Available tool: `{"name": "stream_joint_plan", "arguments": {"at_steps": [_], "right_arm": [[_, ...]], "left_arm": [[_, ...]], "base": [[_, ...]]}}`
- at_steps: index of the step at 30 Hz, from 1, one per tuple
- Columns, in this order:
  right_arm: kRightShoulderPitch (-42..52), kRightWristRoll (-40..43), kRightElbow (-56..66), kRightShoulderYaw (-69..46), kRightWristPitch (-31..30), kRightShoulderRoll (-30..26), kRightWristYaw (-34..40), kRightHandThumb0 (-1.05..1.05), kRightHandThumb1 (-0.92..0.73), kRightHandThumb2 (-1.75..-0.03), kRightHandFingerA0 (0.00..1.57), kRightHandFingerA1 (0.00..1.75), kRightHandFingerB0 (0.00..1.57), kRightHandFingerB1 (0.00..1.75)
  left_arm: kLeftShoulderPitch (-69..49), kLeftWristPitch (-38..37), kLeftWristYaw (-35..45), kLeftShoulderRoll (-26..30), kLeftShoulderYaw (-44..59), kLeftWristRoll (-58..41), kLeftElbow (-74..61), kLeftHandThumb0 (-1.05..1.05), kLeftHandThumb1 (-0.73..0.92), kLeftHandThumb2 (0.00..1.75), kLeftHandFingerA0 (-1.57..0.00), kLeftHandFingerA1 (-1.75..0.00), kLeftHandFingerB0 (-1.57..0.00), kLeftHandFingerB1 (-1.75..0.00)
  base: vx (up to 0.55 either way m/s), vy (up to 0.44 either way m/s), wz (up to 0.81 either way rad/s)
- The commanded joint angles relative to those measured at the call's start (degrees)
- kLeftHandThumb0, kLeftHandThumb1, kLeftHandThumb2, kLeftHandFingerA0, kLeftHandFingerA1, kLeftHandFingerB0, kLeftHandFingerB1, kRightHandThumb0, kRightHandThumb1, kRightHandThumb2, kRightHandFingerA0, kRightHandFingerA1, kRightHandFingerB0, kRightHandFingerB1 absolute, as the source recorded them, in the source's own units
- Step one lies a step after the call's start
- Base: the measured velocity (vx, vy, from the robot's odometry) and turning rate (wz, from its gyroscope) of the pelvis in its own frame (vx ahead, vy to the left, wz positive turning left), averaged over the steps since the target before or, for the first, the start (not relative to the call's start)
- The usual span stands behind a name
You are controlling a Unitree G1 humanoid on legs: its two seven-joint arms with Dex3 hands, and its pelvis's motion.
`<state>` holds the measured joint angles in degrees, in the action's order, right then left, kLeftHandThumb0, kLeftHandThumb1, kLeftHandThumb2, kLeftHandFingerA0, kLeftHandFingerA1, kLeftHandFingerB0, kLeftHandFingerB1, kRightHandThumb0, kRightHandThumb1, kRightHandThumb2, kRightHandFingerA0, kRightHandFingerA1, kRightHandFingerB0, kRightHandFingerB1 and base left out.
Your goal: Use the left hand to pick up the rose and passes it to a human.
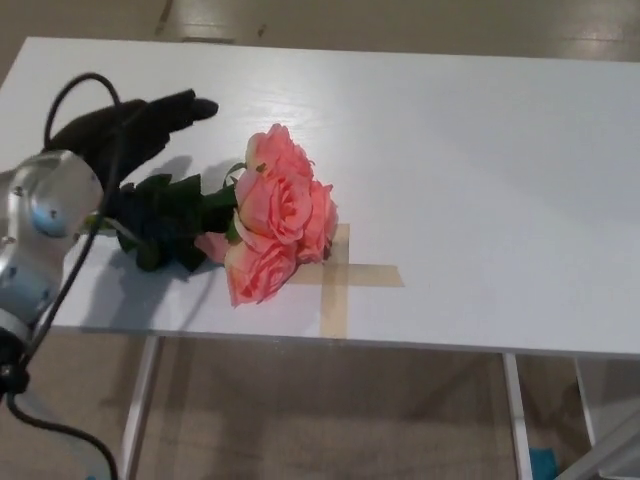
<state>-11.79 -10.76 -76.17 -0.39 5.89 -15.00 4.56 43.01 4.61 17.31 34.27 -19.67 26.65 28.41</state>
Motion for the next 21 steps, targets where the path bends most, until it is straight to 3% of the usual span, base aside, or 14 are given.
{"name": "stream_joint_plan", "arguments": {"at_steps": [1, 8, 11, 21], "right_arm": [[0.3, -0.4, -0.3, 0.4, 0.0, -0.3, -0.8, -0.36, -0.71, -0.62, 0.65, 0.42, 0.53, 0.38], [0.2, -0.8, -0.4, 1.1, 0.0, 0.0, -1.1, -0.36, -0.72, -0.62, 0.63, 0.42, 0.51, 0.38], [-0.1, -0.5, -0.3, 1.1, 0.1, -0.1, -1.5, -0.36, -0.72, -0.62, 0.63, 0.41, 0.51, 0.38], [-0.5, -0.2, -0.2, 1.0, -0.2, 0.0, -2.1, -0.37, -0.71, -0.62, 0.64, 0.42, 0.53, 0.38]], "left_arm": [[1.9, 3.7, -2.7, -1.4, -2.0, 5.4, 4.0, -0.53, 0.36, 0.73, -0.04, -0.16, -0.04, -0.28], [4.4, 5.6, -3.2, -4.7, -3.2, 6.0, 11.1, -0.52, 0.34, 0.74, 0.00, -0.19, -0.06, -0.31], [5.5, 6.3, -2.9, -6.1, -3.5, 6.2, 12.4, -0.57, 0.39, 0.73, -0.08, -0.14, -0.09, -0.28], [5.2, 8.0, -1.1, -9.4, -5.4, 7.1, 12.1, -0.56, 0.37, 0.66, -0.11, -0.16, -0.11, -0.25]], "base": [[0.00, 0.000, 0.00], [0.00, 0.000, 0.00], [0.00, 0.000, 0.00], [0.00, 0.000, 0.00]]}}
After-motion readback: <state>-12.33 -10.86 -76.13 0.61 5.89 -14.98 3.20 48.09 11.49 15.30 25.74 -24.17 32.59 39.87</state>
